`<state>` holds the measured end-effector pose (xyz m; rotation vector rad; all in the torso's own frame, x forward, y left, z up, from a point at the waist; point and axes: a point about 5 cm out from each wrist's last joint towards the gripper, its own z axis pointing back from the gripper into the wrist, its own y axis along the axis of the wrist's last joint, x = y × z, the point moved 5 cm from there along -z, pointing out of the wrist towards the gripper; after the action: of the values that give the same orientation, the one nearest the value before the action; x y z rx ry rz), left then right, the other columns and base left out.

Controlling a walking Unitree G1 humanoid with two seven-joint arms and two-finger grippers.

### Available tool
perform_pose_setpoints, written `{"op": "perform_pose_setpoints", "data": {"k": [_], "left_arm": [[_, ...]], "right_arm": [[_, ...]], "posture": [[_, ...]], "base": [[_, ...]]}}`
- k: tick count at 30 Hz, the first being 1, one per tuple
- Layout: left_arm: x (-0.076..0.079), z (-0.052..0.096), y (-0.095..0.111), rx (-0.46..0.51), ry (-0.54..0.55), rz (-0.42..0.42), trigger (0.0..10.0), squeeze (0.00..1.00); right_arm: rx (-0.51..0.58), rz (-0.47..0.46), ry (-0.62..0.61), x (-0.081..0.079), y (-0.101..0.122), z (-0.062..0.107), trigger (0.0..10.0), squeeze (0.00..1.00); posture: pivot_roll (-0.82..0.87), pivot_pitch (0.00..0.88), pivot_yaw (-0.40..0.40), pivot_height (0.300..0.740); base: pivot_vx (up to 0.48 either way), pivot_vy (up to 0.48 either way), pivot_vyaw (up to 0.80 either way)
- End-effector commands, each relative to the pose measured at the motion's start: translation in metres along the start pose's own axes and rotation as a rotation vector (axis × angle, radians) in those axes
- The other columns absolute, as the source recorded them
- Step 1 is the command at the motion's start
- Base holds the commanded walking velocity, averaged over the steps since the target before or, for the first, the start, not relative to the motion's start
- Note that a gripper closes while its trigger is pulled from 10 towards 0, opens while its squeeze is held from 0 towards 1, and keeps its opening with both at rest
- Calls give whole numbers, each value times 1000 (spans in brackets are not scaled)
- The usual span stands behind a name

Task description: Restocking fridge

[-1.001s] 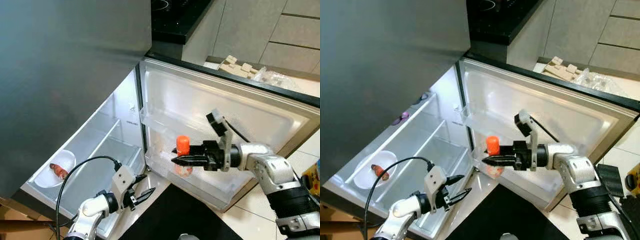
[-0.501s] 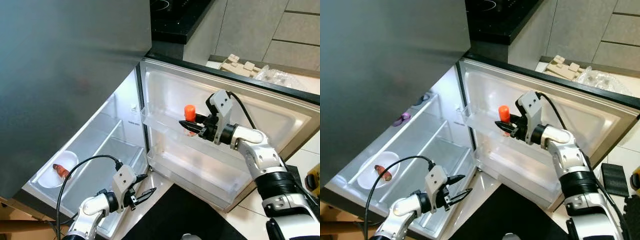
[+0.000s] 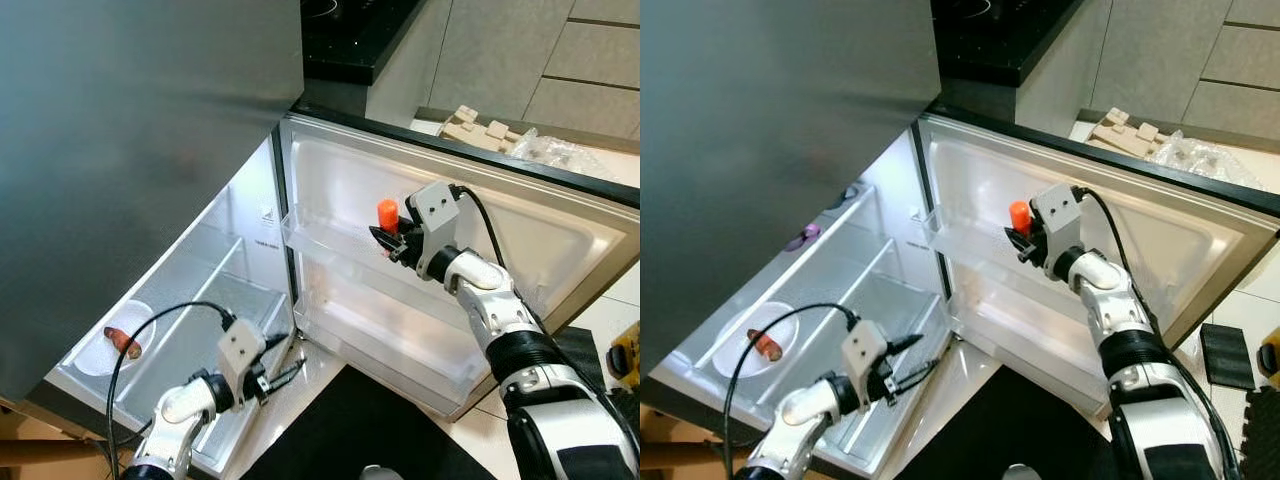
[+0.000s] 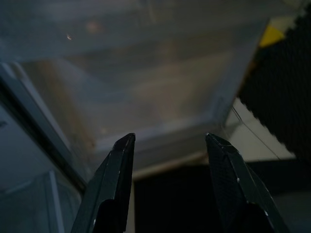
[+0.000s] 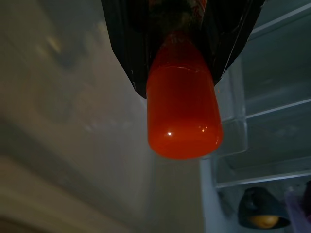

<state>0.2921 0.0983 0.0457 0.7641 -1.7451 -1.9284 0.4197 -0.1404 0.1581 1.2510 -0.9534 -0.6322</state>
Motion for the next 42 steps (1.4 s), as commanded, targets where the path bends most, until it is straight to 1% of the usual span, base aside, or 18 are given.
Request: {"op": "perform_pose_setpoints", "data": {"k": [1, 3, 5, 8, 12, 13, 15, 16, 20, 22, 23, 25, 28, 29, 30, 40, 42], "left_arm": [[-3, 0, 8, 42, 32, 9, 10000, 0], [-3, -1, 10, 54, 40, 8, 10000, 0], [-3, -3, 16, 78, 46, 7, 10000, 0], [-1, -5, 25, 104, 38, -18, 10000, 0], [-4, -8, 37, 144, 54, -47, 10000, 0], [-4, -8, 37, 144, 54, -47, 10000, 0], [-6, -9, 46, 168, 58, -63, 10000, 0], [-6, -9, 46, 168, 58, -63, 10000, 0], [-11, -13, 59, 211, 70, -57, 10000, 0], [-10, -14, 62, 218, 60, -60, 10000, 0], [-9, -16, 67, 232, 45, -61, 10000, 0], [-9, -16, 67, 232, 45, -61, 10000, 0], [-3, -23, 81, 273, 21, -62, 10000, 0], [-3, -23, 81, 273, 21, -62, 10000, 0], [1, -27, 87, 285, 6, -69, 10000, 0], [7, -29, 90, 288, -26, -58, 10000, 0], [10, -29, 89, 280, -47, -54, 10000, 0]], "right_arm": [[11, 16, -9, -3, 0, -4, 10000, 0], [13, 22, -17, -3, 0, -5, 10000, 0], [20, 49, -43, 0, 2, -7, 10000, 0], [43, 21, -56, 1, 5, -9, 10000, 0], [45, 2, -71, 2, 5, -11, 10000, 0], [45, 2, -71, 2, 5, -11, 10000, 0], [42, -4, -71, 0, 3, -12, 10000, 0], [42, -4, -71, 0, 3, -12, 10000, 0], [45, -18, -85, 0, 2, -14, 10000, 0], [48, -20, -94, 1, 3, -14, 10000, 0], [48, -20, -103, 2, 3, -14, 10000, 0], [48, -20, -103, 2, 3, -14, 10000, 0], [31, -40, -120, 4, -2, -12, 10000, 0], [31, -40, -120, 4, -2, -12, 10000, 0], [20, -61, -129, 5, -6, -11, 10000, 0], [9, -100, -102, 2, -11, -11, 10000, 0], [1, -126, -76, -2, -14, -10, 10000, 0]], "posture": [[-164, 156, 33, 740], [-164, 156, 33, 740], [-156, 167, 29, 740], [-135, 188, 23, 740], [-129, 194, 23, 740], [-129, 194, 23, 740], [-111, 209, 16, 740], [-111, 209, 16, 740], [-104, 220, 16, 740], [-104, 223, 16, 740], [-104, 226, 14, 740], [-104, 226, 14, 740], [-100, 230, 9, 740], [-100, 230, 9, 740], [-98, 230, 8, 740], [-97, 228, 8, 740], [-98, 228, 9, 740]], "base": [[0, 0, 0], [0, 0, 0], [0, 0, 0], [0, 0, 0], [0, 0, 0], [0, 0, 0], [0, 0, 0], [0, 0, 0], [0, 0, 0], [0, 0, 0], [0, 0, 0], [0, 0, 0], [0, 0, 0], [0, 0, 0], [0, 0, 0], [0, 0, 0], [0, 0, 0]]}}
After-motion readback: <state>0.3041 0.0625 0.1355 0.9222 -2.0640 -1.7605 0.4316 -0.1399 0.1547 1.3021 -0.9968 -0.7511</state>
